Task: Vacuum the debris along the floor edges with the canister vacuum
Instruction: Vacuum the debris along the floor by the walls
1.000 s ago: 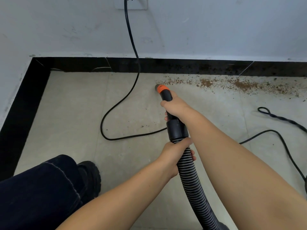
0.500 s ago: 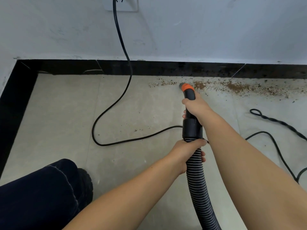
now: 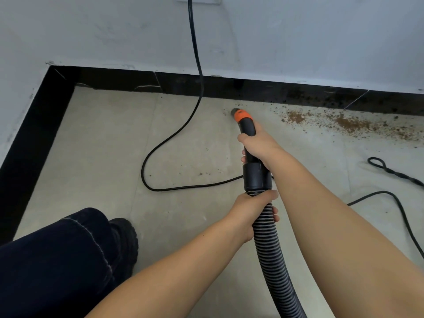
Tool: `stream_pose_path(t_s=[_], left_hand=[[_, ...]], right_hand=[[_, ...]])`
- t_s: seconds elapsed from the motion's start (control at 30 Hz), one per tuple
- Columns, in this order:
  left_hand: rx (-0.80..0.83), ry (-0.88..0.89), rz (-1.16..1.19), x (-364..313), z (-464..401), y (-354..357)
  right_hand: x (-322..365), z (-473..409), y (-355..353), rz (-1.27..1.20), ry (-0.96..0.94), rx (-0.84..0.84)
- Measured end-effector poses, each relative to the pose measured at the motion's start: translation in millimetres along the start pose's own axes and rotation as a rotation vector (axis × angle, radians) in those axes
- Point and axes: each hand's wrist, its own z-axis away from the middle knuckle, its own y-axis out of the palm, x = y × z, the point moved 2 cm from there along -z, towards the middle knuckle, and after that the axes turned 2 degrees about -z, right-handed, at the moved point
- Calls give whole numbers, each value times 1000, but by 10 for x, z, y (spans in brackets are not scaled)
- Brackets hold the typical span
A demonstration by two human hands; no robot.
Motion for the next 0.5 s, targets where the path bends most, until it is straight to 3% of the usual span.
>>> stream_pose_path(t_s=[0.33, 0.5], left_hand=[[97, -27, -104, 4, 31, 207], [104, -48, -115, 112, 58, 245]], right_hand=[[-132, 50, -413, -65, 65, -148], [-229, 167, -448, -30, 67, -122]])
